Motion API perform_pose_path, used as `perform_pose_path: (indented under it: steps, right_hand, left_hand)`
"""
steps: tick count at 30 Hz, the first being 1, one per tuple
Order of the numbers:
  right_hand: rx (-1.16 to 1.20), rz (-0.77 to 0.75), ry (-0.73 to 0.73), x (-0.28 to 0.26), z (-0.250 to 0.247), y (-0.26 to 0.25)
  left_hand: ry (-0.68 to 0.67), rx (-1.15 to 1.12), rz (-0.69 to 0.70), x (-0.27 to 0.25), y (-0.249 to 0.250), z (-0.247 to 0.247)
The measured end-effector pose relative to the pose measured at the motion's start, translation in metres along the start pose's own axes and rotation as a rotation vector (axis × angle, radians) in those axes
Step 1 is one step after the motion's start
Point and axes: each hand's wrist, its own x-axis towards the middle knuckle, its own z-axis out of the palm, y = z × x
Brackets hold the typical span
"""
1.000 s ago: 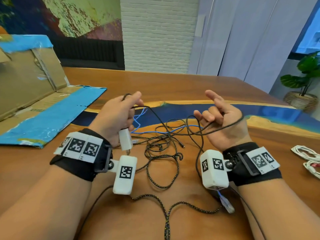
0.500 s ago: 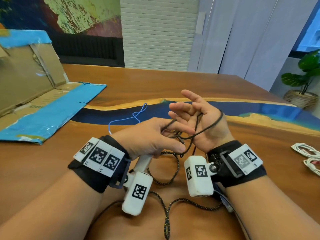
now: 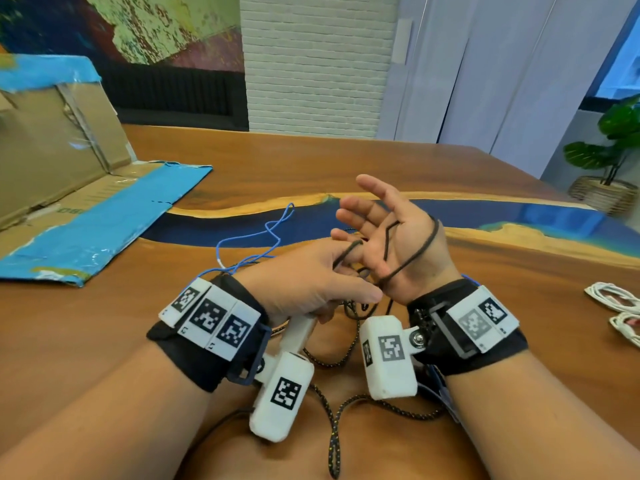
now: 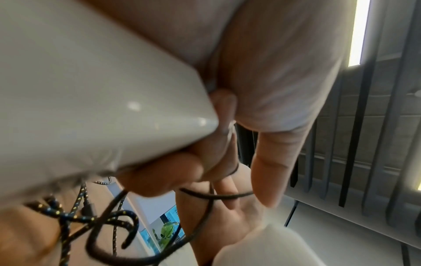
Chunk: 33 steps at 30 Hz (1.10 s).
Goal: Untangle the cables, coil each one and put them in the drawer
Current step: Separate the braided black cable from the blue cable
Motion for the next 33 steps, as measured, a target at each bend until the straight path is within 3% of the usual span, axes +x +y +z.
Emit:
perform_pose_path:
  steps: [4, 7, 10, 17, 20, 21, 25, 27, 31, 33]
  right_hand:
    - [-0.063, -0.033, -0.069, -0.001, -0.003, -0.006]
    - [-0.177, -0.055, -0.050, 0.000, -0.016, -0.018]
    - [-0.205, -0.128, 0.058, 0.001, -0.028, -0.027]
    - [-0.001, -0.340, 0.399, 0.008, -0.049, -0.050]
    - [-0.172, -0.328, 0.462, 0.011, -0.060, -0.055]
    - [-0.326, -0.301, 0.413, 0.011, -0.062, -0.054]
    - [-0.820, -0.131, -0.036, 0.004, -0.059, -0.048]
    - [-0.839, -0.125, -0.073, -0.001, -0.056, -0.050]
    - [-0.732, -0.344, 0.011, -0.004, -0.048, -0.059]
    - [-0.626, -0.450, -0.097, -0.008, -0.042, -0.061]
  left_hand:
    - [0.035, 0.053, -0.007, -0.003, 0.003, -0.006]
    - [0.281, 0.004, 0.020, -0.009, 0.008, -0.027]
    - [0.475, -0.151, 0.088, -0.014, 0.012, -0.048]
    - [0.566, -0.113, 0.084, -0.017, 0.013, -0.059]
    - [0.631, -0.128, 0.118, -0.016, 0.010, -0.062]
    - [0.645, -0.138, 0.134, -0.015, 0.010, -0.061]
    - [0.695, -0.121, 0.156, -0.015, 0.011, -0.058]
    - [0.711, -0.111, 0.145, -0.016, 0.012, -0.058]
    - [0.714, -0.086, 0.067, -0.015, 0.014, -0.056]
    - [0.705, -0.096, 0.031, -0.015, 0.015, -0.055]
